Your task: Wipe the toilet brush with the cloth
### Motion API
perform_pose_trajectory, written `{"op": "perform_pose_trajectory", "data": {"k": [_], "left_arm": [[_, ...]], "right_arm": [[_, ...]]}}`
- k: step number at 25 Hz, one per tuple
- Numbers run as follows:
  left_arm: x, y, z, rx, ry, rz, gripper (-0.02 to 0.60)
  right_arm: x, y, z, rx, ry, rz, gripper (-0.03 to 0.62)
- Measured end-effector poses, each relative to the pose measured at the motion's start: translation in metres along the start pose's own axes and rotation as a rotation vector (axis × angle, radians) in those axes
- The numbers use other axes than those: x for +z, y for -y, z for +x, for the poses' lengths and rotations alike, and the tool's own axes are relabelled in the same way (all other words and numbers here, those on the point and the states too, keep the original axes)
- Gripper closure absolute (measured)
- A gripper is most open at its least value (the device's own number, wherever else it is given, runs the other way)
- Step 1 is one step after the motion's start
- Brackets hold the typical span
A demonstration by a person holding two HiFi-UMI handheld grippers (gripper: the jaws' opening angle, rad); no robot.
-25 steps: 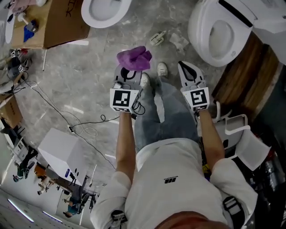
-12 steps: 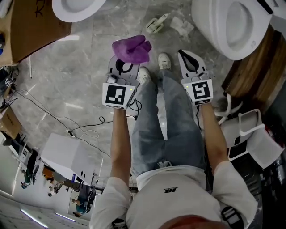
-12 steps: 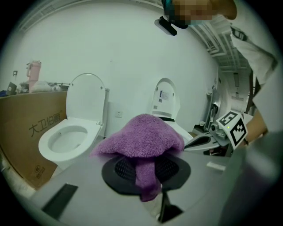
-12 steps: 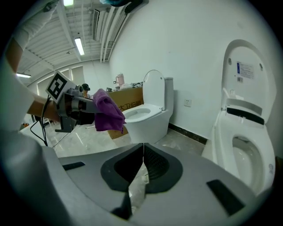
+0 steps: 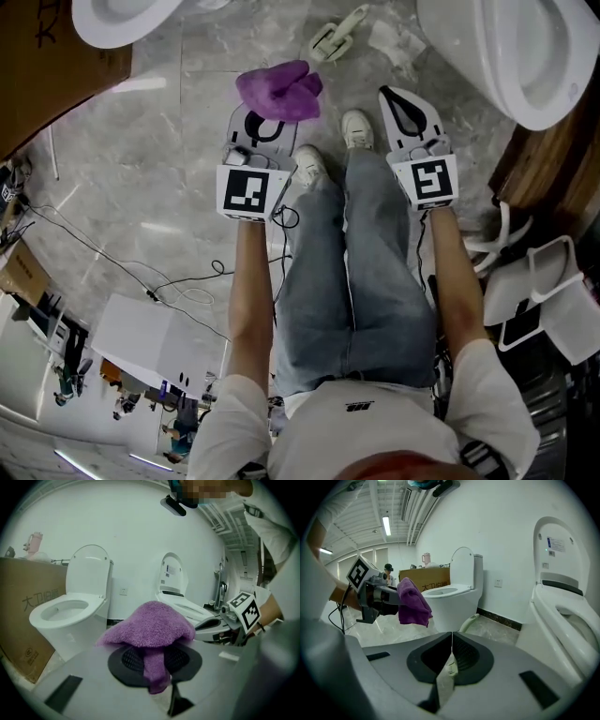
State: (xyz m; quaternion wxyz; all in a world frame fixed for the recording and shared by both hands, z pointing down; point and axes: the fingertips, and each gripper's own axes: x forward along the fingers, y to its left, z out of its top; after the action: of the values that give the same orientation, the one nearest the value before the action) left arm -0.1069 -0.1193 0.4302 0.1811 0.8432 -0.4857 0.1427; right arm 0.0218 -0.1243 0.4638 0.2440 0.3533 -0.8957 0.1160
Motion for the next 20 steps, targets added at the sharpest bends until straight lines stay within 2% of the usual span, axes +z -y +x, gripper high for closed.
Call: {"op": "perform_pose_trajectory", "data": {"k": [9,13,20], "left_arm": [[-0.076,-0.015,0.050,-0.046,0.044,0.004,0.511],[-0.108,-0.021,0.074,-0.061,0.051,0.033,0.509],[-0.159,-0.029,0.099,-0.079,0.085,0.052,0.508]], "right_arm": [[-0.080,0.017,0.054,-0.003,0.027,-0.050,0.582],[-0.117,0.028,0.081,0.008,0.025,-0.100,0.576],[-0.157,0.029,0.124,0.039,0.074,-0.162,0.562]]}}
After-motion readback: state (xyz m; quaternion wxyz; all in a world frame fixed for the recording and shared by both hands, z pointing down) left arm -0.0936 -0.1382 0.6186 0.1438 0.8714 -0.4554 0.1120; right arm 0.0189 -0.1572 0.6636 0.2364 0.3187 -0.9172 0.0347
